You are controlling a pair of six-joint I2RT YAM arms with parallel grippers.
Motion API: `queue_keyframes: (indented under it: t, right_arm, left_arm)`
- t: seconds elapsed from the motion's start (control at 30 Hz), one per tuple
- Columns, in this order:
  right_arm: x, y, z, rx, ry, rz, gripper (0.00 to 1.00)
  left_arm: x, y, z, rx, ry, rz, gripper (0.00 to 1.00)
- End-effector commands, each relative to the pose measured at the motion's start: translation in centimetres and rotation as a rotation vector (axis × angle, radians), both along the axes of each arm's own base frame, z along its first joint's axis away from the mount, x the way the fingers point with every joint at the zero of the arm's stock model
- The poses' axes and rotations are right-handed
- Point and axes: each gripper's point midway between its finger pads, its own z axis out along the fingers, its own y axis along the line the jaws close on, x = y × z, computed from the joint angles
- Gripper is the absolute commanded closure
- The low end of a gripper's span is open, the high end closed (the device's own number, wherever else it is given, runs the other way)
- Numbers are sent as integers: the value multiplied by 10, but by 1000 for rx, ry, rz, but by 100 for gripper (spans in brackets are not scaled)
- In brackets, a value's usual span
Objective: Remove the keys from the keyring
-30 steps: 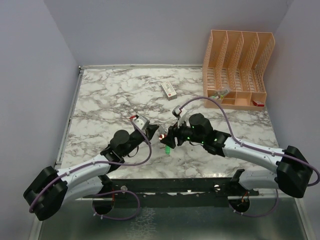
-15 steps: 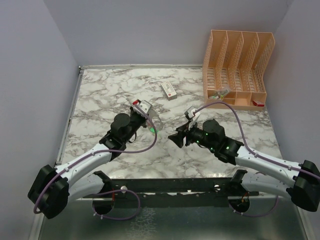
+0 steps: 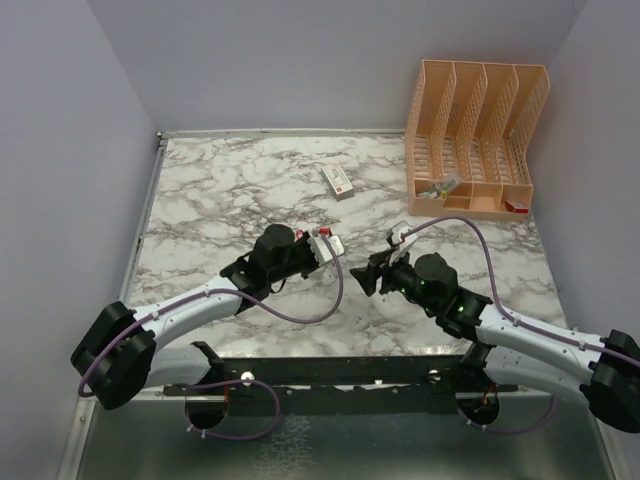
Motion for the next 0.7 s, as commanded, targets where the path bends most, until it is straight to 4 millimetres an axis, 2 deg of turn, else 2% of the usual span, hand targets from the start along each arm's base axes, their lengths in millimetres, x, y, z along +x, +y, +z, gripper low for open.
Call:
queue_keyframes:
  t: [0.0,0.2,0.37,0.53,0.6,0.67]
  right_arm:
    - [3,-2,2,24,-17,-27,32]
    - [2,4,-28,-50,66,-11,33]
    - [2,-2,-29,-68,51,-24,32]
    - [0,0,-35,-94,54,5,32]
    - [-1,3,-37,-100,62,21,33]
    - [-1,5,-39,-103,69,29,33]
  left_arm:
    - [-42,-16,-40,81,106,-150,100]
    - [-68,-24,-41,34,98,-206,100]
    - [-80,-25,-52,35,131,-214,100]
    - [-83,-24,-58,19,164,-191,98]
    - [-83,-24,-58,0,183,-164,93]
    - [-84,-23,-57,-21,205,-137,77]
